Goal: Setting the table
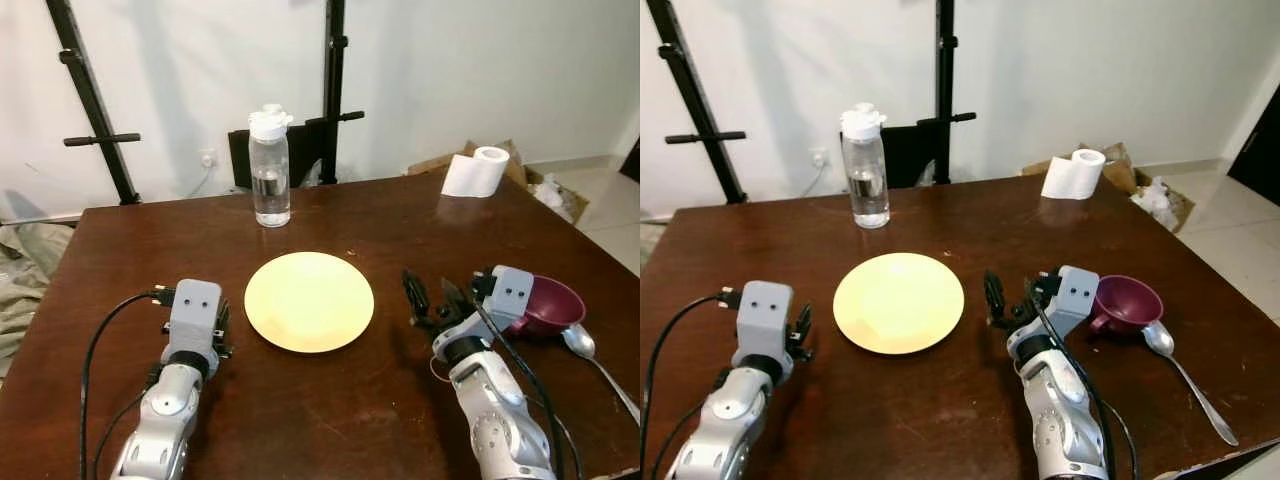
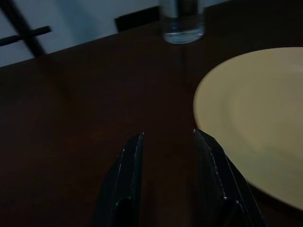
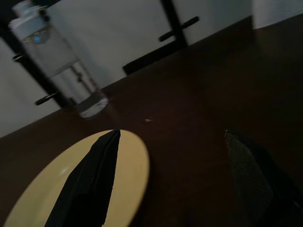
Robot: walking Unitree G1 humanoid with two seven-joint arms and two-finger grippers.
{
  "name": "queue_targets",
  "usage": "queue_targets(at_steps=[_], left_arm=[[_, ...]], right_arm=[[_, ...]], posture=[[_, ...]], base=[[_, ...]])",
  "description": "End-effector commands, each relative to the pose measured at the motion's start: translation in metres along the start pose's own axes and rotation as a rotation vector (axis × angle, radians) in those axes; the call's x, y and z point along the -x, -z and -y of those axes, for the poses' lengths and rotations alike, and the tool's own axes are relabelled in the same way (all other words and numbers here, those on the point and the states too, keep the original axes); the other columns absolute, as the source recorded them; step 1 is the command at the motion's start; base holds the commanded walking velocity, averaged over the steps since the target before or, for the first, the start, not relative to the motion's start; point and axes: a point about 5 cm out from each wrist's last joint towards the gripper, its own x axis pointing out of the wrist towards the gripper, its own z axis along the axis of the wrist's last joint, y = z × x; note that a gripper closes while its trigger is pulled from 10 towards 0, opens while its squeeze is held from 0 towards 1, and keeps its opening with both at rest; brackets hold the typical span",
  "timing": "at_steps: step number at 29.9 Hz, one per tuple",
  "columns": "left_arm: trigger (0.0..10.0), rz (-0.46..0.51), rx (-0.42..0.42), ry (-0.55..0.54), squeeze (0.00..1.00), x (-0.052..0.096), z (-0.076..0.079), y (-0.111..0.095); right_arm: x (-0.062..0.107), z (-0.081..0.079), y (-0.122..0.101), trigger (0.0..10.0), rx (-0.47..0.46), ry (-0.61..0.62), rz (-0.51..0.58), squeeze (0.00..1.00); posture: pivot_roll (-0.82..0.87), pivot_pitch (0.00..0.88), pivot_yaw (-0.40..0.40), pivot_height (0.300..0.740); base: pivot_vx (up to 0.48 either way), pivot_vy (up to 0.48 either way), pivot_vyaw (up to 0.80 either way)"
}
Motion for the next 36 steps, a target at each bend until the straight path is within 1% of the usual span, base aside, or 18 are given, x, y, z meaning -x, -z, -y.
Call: queue_targets(at_steps=[1,6,13,14,15,16,17,18,19,21,23,24,26,29,30,31,35,36], left_arm=[[10.0,-0.044,0.001,0.017,0.0,-0.002,0.001,0.005],[10.0,-0.04,0.001,0.03,0.0,-0.007,0.0,-0.002],[10.0,-0.035,-0.127,0.128,0.0,-0.014,-0.008,-0.011],[10.0,-0.013,-0.205,0.211,0.0,-0.014,-0.009,-0.015],[10.0,-0.009,-0.225,0.24,0.0,-0.014,-0.009,-0.016],[10.0,0.019,-0.322,0.303,0.0,-0.015,-0.011,-0.02],[10.0,0.019,-0.322,0.303,0.0,-0.015,-0.011,-0.02],[10.0,0.045,-0.451,0.376,0.0,-0.017,-0.011,-0.023],[10.0,0.045,-0.451,0.376,0.0,-0.017,-0.011,-0.023],[10.0,0.072,-0.602,0.482,0.0,-0.018,-0.01,-0.027],[10.0,0.073,-0.63,0.511,0.0,-0.023,-0.018,-0.034],[10.0,0.06,-0.606,0.502,0.0,-0.027,-0.034,-0.045],[10.0,0.058,-0.601,0.5,0.0,-0.028,-0.038,-0.047],[10.0,-0.067,-0.083,0.379,0.0,-0.043,-0.054,-0.055],[10.0,-0.067,-0.083,0.379,0.0,-0.043,-0.054,-0.055],[10.0,-0.109,0.027,0.373,0.0,-0.047,-0.052,-0.052],[10.0,-0.177,0.117,0.362,0.0,-0.053,-0.045,-0.044],[10.0,-0.209,0.184,0.369,0.0,-0.059,-0.038,-0.043]], right_arm=[[0.001,0.004,0.001,10.0,0.007,0.026,0.003,0.0],[0.002,0.004,0.002,10.0,0.009,0.03,0.004,0.0],[0.003,-0.002,0.001,10.0,0.067,0.005,0.013,0.0],[0.003,-0.006,0.0,10.0,0.093,-0.016,0.018,0.0],[0.003,-0.008,-0.001,10.0,0.096,-0.022,0.02,0.0],[0.003,-0.014,-0.004,10.0,0.092,-0.04,0.033,0.0],[0.003,-0.014,-0.004,10.0,0.092,-0.04,0.033,0.0],[0.001,-0.019,-0.008,10.0,0.082,-0.052,0.049,0.0],[0.001,-0.019,-0.008,10.0,0.082,-0.052,0.049,0.0],[-0.001,-0.024,-0.015,10.0,0.07,-0.06,0.074,0.0],[-0.004,-0.027,-0.023,10.0,0.067,-0.065,0.099,0.0],[-0.005,-0.027,-0.032,10.0,0.063,-0.058,0.127,0.0],[-0.005,-0.027,-0.034,10.0,0.062,-0.056,0.133,0.0],[-0.007,-0.021,-0.048,10.0,0.088,-0.043,0.171,0.0],[-0.007,-0.021,-0.048,10.0,0.088,-0.043,0.171,0.0],[-0.009,-0.022,-0.05,10.0,0.104,-0.047,0.177,0.0],[-0.012,-0.029,-0.054,10.0,0.131,-0.079,0.184,0.0],[-0.016,-0.039,-0.058,10.0,0.144,-0.123,0.191,0.0]], posture=[[-0.01,0.043,0.066,0.74],[-0.01,0.05,0.067,0.74],[0.0,0.065,0.069,0.74],[0.0,0.072,0.071,0.74],[0.0,0.072,0.071,0.74],[0.01,0.094,0.077,0.74],[0.01,0.094,0.077,0.74],[0.01,0.106,0.079,0.74],[0.01,0.106,0.079,0.74],[0.02,0.119,0.086,0.74],[0.01,0.14,0.097,0.74],[0.01,0.162,0.107,0.74],[0.01,0.162,0.107,0.74],[0.02,0.204,0.116,0.74],[0.02,0.204,0.116,0.74],[0.02,0.214,0.118,0.74],[0.01,0.238,0.12,0.74],[0.0,0.256,0.121,0.74]], base=[[0.0,0.0,0.0],[0.0,0.0,0.0],[0.0,0.0,0.0],[0.0,0.0,0.0],[0.0,0.0,0.0],[0.0,0.0,0.0],[0.0,0.0,0.0],[0.0,0.0,0.0],[0.0,0.0,0.0],[0.0,0.0,0.0],[0.0,0.0,0.0],[0.0,0.0,0.0],[0.0,0.0,0.0],[0.0,0.0,0.0],[0.0,0.0,0.0],[0.0,0.0,0.0],[0.0,0.0,0.0],[0.0,0.0,0.0]])
